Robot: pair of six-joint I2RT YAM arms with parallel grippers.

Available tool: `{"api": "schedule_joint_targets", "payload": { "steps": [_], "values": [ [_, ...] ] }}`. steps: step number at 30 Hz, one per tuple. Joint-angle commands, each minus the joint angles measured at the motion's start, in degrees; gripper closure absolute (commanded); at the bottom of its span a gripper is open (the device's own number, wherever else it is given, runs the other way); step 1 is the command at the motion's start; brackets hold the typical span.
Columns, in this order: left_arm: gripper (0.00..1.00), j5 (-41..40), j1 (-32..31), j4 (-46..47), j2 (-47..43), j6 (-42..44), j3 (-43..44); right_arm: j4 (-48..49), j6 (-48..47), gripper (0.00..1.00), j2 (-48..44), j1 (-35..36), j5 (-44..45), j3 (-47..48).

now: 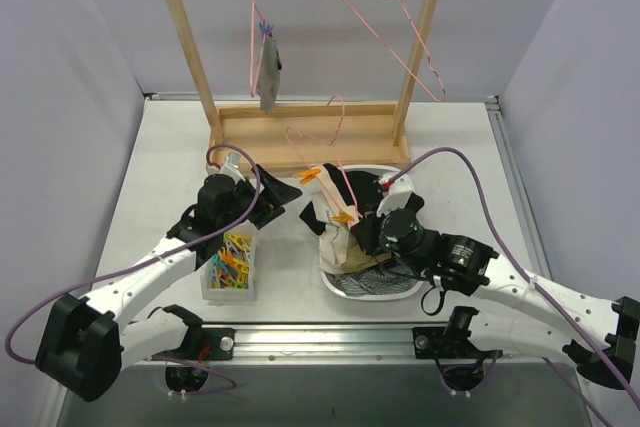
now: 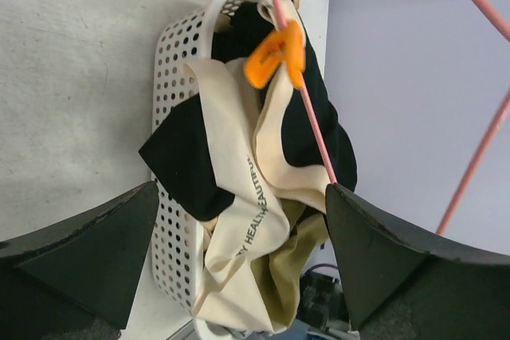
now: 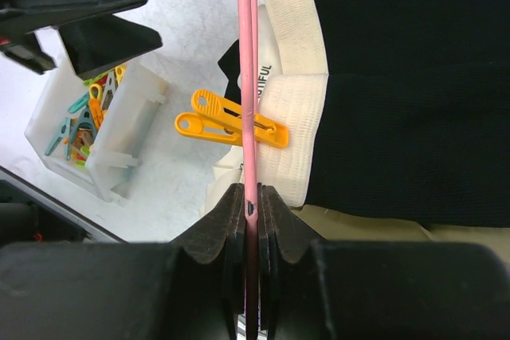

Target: Remove the underwear clipped to the hanger

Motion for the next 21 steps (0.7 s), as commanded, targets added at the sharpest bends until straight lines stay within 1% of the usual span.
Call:
{"api": "schedule_joint_targets", "payload": {
  "steps": [1, 4, 5, 11, 15, 17, 21],
  "values": [
    [0.06, 0.6, 1.1, 12.9, 3.7, -5.5, 0.9, 3.6, 1.0, 1.00, -2.8, 0.6, 1.5, -0.9],
    [0.06, 2.5, 1.7, 17.2, 7.5, -8.0, 1.7, 4.2, 0.9, 1.00, -4.5, 0.6, 0.7, -2.4],
    [0.06, 2.9, 1.9, 20.0, 8.5, -8.7, 2.0, 4.4, 1.0, 1.00, -5.0, 0.6, 0.5, -2.7],
    [0.06, 2.9, 3.0, 29.4, 13.9, -14.5, 1.7, 4.9, 0.4, 1.00, -7.3, 0.7, -1.2, -3.9],
    [0.06, 3.3, 3.1, 31.0, 16.4, -16.4, 2.1, 4.9, 0.1, 1.00, -7.7, 0.8, -1.4, -4.2],
    [0.06, 3.8, 3.1, 33.5, 17.6, -17.4, 1.8, 4.9, -0.1, 1.00, -7.6, 0.8, -1.7, -4.3],
    [0.06, 5.8, 3.0, 33.8, 19.8, -18.8, 3.2, 4.9, -0.4, 1.00, -7.4, 0.8, -1.5, -4.5]
  ]
}}
